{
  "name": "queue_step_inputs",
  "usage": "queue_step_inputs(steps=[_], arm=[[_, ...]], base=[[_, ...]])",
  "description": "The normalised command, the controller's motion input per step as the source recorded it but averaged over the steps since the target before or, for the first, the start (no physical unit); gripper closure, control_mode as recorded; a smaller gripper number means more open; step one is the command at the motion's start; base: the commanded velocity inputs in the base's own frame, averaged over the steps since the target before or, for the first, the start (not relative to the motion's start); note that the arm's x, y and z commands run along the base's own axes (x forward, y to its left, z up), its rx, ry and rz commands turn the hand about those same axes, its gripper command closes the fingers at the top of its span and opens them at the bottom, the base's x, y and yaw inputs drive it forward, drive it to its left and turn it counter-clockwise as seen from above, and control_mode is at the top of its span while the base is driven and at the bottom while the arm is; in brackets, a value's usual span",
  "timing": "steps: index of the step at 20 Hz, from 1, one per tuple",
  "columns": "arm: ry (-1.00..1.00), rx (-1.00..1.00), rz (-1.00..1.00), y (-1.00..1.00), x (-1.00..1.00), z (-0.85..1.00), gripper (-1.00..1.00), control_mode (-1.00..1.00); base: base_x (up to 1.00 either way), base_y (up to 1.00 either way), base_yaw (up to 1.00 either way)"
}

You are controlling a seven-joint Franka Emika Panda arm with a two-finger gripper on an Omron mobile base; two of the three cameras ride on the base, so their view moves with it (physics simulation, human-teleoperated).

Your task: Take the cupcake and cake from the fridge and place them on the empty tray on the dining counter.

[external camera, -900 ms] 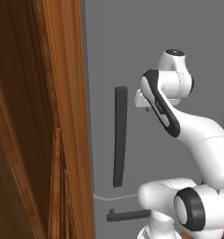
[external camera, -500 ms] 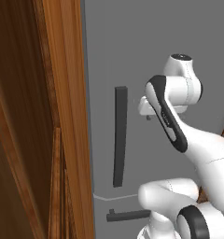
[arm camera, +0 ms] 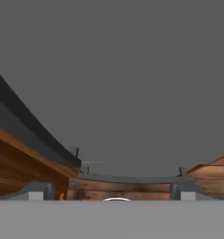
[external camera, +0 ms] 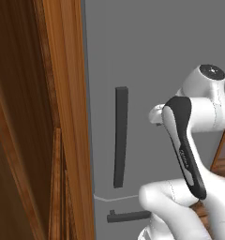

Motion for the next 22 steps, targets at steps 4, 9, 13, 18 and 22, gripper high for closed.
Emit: queue_step_inputs(steps=[4,9,13,18,22], arm=[[-0.19,0.0,0.0,0.0,-0.09,0.14,-1.0,-1.0],[-0.09,0.01,0.0,0.0,-0.22,0.2,-1.0,1.0],[0.0,0.0,0.0,0.0,0.0,0.0,-1.0,1.0],[0.0,0.0,0.0,0.0,0.0,0.0,-1.0,1.0],[0.0,0.0,0.0,0.0,0.0,0.0,-1.0,1.0]], base=[[0.0,0.0,0.0],[-0.33,0.0,0.0],[-0.91,0.0,0.0],[-0.6,0.03,0.0],[-0.22,0.38,0.0]])
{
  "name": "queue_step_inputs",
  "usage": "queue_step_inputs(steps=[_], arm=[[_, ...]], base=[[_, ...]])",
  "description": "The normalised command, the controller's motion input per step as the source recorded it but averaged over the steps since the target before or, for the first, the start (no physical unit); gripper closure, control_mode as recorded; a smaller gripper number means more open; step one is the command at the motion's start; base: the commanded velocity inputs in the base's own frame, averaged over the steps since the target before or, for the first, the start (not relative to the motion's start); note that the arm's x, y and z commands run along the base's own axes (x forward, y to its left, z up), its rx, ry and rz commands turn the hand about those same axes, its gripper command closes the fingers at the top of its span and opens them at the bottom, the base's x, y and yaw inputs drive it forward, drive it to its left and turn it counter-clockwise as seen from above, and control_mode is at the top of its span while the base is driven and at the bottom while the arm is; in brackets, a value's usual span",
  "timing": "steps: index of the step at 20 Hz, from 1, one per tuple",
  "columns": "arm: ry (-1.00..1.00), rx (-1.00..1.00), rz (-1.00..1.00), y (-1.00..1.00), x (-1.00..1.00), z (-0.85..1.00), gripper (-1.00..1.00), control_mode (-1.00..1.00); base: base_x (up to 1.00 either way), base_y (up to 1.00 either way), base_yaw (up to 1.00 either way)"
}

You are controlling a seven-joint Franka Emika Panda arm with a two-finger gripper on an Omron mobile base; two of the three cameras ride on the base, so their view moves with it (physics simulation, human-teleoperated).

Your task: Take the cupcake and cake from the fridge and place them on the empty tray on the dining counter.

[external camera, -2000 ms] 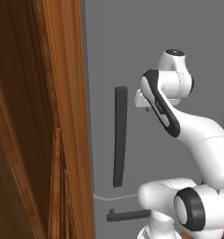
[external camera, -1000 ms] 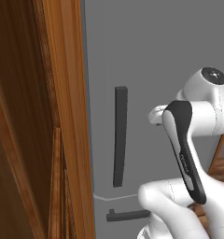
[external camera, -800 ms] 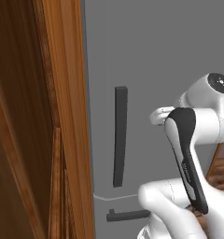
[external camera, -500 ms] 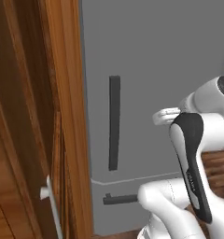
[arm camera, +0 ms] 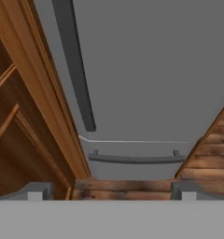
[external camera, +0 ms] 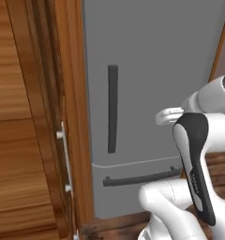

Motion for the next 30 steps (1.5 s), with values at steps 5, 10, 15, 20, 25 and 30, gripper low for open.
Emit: queue_step_inputs(steps=[5,10,15,20,25,30], arm=[[0.0,0.0,0.0,0.0,0.0,0.0,-1.0,1.0],[0.0,0.0,0.0,0.0,0.0,0.0,-1.0,1.0],[0.0,0.0,0.0,0.0,0.0,0.0,-1.0,1.0],[0.0,0.08,0.04,0.14,0.67,-0.02,-1.0,-1.0],[0.0,0.01,0.03,0.7,0.99,-0.07,-1.0,-1.0],[0.0,0.01,0.0,0.23,0.99,-0.18,-1.0,-1.0]], base=[[-0.56,0.22,0.0],[-0.6,0.0,0.0],[0.53,0.0,0.01],[0.0,0.0,0.0],[0.0,0.0,0.0],[0.0,0.0,0.0]])
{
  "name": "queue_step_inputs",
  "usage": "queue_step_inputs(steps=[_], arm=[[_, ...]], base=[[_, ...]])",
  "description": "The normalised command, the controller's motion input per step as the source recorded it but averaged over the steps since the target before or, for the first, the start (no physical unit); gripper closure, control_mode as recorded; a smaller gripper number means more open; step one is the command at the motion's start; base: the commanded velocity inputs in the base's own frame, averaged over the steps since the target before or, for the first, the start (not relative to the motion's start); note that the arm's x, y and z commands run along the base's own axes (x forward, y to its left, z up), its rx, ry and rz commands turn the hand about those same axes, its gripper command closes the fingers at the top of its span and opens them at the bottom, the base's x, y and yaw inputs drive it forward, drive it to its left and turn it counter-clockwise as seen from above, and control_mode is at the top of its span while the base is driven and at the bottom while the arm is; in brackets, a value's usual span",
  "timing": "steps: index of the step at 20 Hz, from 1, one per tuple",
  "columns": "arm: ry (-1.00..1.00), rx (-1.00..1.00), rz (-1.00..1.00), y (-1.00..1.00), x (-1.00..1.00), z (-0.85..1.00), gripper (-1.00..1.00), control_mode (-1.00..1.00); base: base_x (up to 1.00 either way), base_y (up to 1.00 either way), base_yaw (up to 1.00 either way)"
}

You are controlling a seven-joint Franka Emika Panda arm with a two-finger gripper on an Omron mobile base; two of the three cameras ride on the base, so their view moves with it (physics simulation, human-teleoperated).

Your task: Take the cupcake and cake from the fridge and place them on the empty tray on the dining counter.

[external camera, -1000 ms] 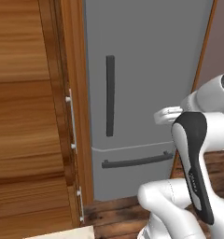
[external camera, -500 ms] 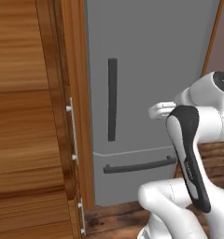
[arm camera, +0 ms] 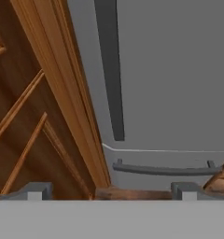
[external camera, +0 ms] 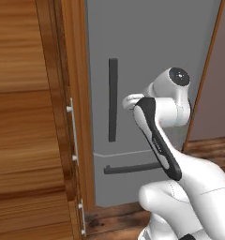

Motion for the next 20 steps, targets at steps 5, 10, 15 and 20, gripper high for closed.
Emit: queue_step_inputs(steps=[5,10,15,20], arm=[[0.01,0.04,0.08,-0.01,0.82,-0.24,-1.0,-1.0],[-0.01,-0.02,0.03,0.01,0.81,-0.3,-1.0,-1.0],[0.0,-0.06,0.0,0.18,0.63,-0.13,-1.0,-1.0],[0.0,-0.01,0.0,0.24,0.63,-0.06,-1.0,-1.0]], base=[[0.0,0.0,0.0],[0.0,0.0,0.0],[0.0,0.0,0.0],[0.0,0.0,0.0]])
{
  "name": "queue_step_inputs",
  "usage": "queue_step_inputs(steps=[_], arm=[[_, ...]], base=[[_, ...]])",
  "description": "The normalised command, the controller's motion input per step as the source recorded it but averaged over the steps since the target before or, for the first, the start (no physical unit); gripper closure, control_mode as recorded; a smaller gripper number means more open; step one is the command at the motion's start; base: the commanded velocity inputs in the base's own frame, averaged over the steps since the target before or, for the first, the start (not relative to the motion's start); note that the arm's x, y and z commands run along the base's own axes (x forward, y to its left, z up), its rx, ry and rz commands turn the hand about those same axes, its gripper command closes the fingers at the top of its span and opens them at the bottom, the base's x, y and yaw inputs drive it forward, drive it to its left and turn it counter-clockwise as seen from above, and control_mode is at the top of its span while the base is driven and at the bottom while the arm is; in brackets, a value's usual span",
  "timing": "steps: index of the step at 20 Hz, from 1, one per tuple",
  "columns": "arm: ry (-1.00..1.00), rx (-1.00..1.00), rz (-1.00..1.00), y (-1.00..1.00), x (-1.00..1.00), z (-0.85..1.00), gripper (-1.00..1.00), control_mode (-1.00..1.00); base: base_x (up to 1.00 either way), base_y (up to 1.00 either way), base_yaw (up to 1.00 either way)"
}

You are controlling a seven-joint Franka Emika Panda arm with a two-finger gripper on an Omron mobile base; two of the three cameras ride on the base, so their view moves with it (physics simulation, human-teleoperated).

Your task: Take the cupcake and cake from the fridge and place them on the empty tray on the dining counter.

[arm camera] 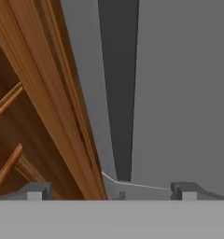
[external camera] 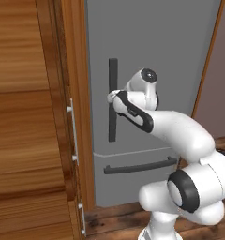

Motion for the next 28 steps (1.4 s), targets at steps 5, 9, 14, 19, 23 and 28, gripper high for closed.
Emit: queue_step_inputs(steps=[5,9,14,19,23,28], arm=[[0.0,0.0,0.0,0.04,0.61,-0.1,-1.0,-1.0],[0.0,-0.01,0.0,0.07,0.52,-0.15,-1.0,-1.0],[0.0,-0.03,0.0,0.07,0.53,-0.16,-1.0,-1.0],[0.01,0.0,0.0,0.0,0.59,-0.11,-1.0,-1.0],[0.04,0.0,0.0,0.01,0.56,-0.22,-1.0,-1.0],[0.0,0.0,0.0,0.1,0.52,-0.25,-1.0,-1.0]], base=[[0.0,0.0,0.0],[0.0,0.0,0.0],[0.0,0.0,0.0],[0.0,0.0,0.0],[0.0,0.0,0.0],[0.0,0.0,0.0]])
